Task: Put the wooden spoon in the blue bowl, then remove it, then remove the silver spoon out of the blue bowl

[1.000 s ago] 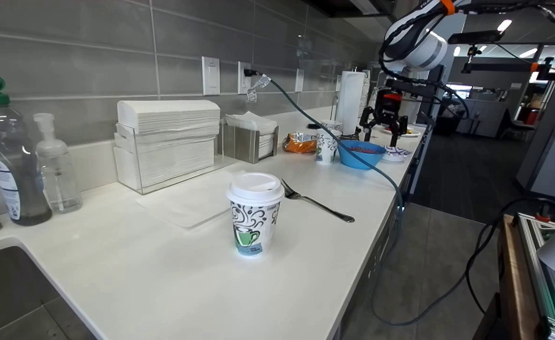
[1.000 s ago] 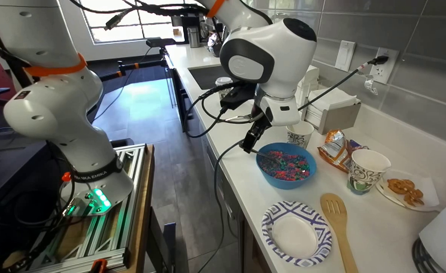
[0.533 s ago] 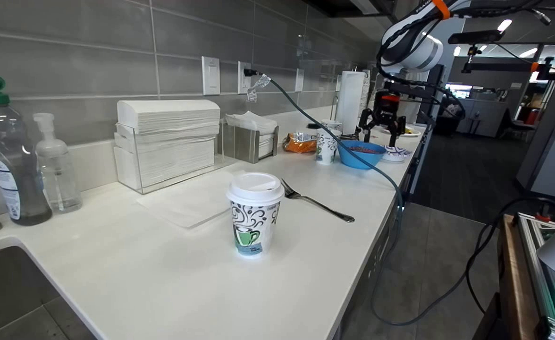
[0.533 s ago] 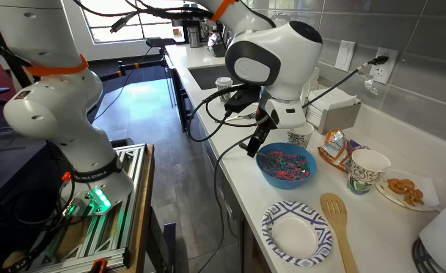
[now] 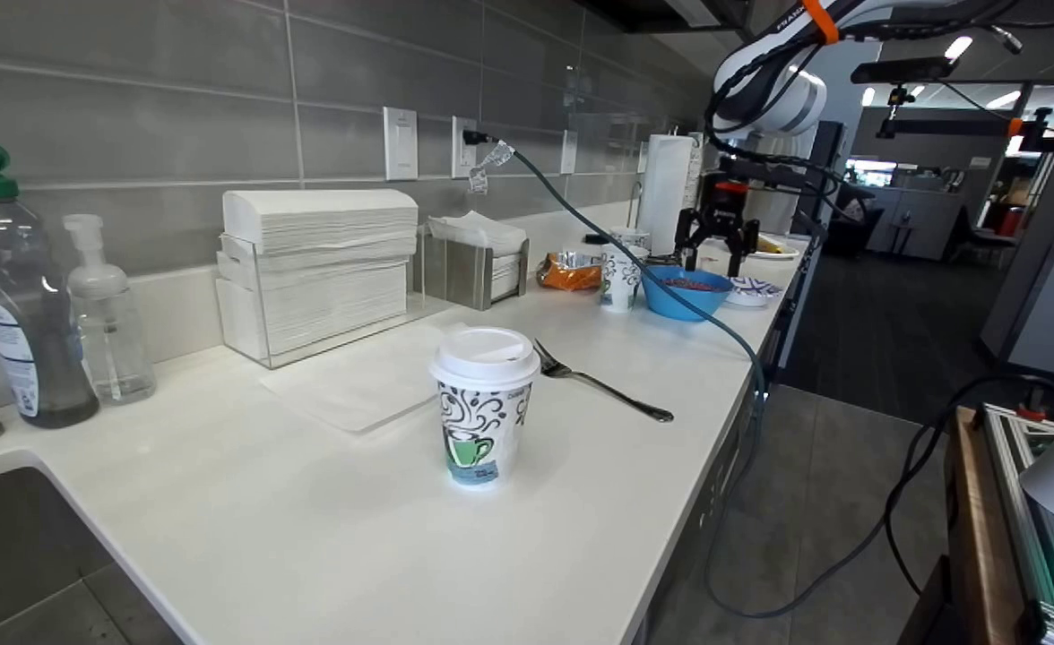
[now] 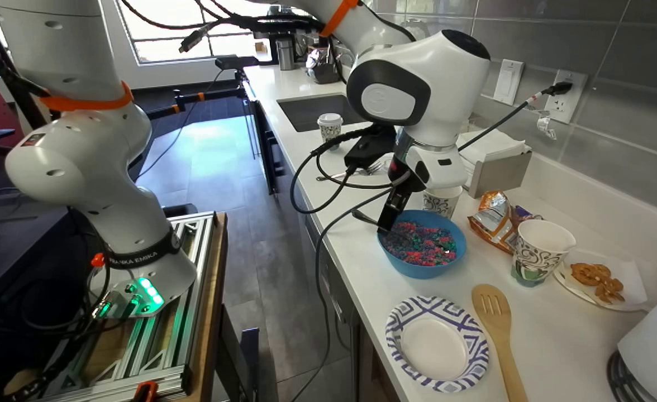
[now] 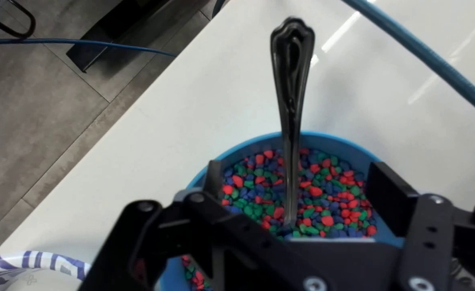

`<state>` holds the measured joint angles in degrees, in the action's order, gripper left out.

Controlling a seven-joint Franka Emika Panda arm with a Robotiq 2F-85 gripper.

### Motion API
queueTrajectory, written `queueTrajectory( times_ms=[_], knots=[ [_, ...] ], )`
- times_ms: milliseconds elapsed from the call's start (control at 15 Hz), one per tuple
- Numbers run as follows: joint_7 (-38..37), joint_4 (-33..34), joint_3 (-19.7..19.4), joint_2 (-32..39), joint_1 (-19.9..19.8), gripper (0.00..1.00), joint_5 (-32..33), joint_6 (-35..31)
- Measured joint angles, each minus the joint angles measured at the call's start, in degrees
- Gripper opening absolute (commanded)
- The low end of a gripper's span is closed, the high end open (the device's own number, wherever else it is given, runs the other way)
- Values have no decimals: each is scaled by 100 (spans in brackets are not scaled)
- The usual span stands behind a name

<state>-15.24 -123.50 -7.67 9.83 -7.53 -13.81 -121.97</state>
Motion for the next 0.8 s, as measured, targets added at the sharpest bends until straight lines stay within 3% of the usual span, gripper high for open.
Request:
queueTrajectory(
  times_ms=[333,733,800],
  knots=[
    [62,73,-22,151,-16,71,50,-9],
    [230,118,-45,258,-56,40,74,-160],
    [267,122,-45,274,-60,41,72,-208]
  ],
)
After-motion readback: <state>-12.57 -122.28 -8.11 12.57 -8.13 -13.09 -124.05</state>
